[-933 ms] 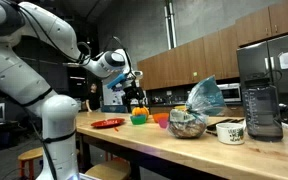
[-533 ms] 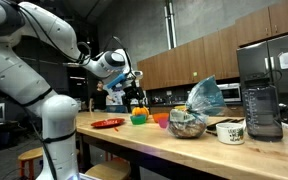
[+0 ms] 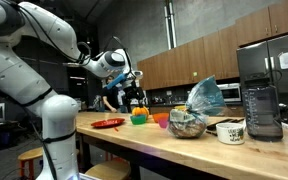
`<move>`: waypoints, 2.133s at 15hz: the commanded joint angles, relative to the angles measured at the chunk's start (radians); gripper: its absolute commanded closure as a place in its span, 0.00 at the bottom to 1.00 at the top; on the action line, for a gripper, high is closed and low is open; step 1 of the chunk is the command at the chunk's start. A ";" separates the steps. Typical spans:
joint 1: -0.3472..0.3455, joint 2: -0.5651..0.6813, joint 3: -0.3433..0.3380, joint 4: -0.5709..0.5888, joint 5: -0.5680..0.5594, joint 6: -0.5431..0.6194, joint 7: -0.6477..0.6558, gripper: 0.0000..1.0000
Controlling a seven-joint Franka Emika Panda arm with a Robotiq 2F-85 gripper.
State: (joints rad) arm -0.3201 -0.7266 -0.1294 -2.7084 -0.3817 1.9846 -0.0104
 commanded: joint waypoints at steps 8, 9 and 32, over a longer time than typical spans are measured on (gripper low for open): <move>0.014 -0.001 -0.011 0.002 -0.008 -0.006 0.007 0.00; 0.014 -0.001 -0.011 0.002 -0.008 -0.006 0.007 0.00; 0.010 0.058 -0.050 0.040 0.013 0.057 0.008 0.00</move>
State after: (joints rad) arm -0.3192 -0.7174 -0.1505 -2.7043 -0.3799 2.0094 -0.0098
